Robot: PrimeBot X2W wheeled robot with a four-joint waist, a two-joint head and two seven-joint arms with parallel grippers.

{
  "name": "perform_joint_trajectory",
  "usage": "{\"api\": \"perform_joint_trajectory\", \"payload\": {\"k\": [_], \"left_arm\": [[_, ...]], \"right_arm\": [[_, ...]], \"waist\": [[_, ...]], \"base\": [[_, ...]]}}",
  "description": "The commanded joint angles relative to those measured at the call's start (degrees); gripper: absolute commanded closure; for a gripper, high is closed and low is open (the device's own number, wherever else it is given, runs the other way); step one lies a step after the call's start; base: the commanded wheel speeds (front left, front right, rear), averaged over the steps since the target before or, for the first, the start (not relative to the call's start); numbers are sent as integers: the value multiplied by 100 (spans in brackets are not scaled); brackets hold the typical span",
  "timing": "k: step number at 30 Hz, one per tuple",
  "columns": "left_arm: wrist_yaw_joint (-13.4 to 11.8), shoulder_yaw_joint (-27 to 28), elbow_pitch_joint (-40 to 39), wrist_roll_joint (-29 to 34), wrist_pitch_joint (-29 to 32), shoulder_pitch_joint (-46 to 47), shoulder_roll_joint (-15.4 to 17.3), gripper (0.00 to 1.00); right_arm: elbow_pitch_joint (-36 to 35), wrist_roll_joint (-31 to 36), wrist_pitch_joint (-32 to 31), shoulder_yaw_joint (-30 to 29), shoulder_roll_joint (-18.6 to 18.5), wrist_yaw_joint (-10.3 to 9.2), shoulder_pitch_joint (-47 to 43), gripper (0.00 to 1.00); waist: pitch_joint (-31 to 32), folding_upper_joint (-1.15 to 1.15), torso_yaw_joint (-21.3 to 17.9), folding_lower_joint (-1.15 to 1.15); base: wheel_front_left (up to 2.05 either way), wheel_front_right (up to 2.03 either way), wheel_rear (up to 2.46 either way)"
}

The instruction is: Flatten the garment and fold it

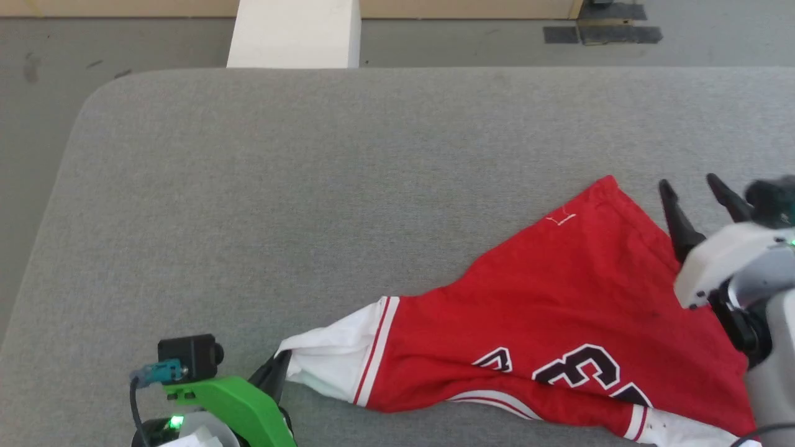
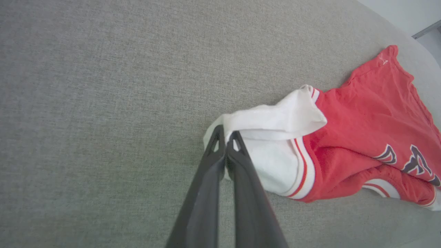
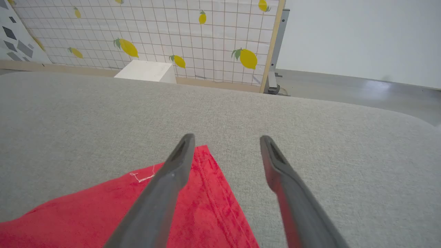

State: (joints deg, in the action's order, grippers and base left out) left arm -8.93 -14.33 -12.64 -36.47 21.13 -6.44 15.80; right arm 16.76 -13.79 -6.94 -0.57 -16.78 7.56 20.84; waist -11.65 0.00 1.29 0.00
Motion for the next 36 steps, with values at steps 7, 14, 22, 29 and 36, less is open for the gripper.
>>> {"api": "perform_joint_trajectory", "payload": {"k": [7, 14, 22, 29, 36], "left_arm": [[119, -100, 173, 33, -137, 346, -110, 100], [205, -200, 351, 16, -229, 490, -205, 100], [254, -237, 483, 0, -323, 571, -245, 100], [227, -223, 543, -18, -374, 511, -241, 100], [123, -130, 474, -29, -379, 300, -144, 100]], "right_arm": [[1371, -271, -1032, 583, -199, -8, 1144, 0], [2284, -100, -2005, 565, -197, -8, 1855, 0], [2773, 83, -2587, 387, -91, -8, 2185, 95], [2450, 25, -1776, 188, 14, -8, 1877, 100], [1506, -374, -514, -123, 201, -8, 813, 100]], "waist": [[-398, 0, 426, 0], [-553, 0, 651, 0], [-604, 0, 756, 0], [-408, 0, 648, 0], [2, 0, 376, 0]], "base": [[0, 0, 0], [0, 0, 0], [0, 0, 0], [0, 0, 0], [0, 0, 0]]}}
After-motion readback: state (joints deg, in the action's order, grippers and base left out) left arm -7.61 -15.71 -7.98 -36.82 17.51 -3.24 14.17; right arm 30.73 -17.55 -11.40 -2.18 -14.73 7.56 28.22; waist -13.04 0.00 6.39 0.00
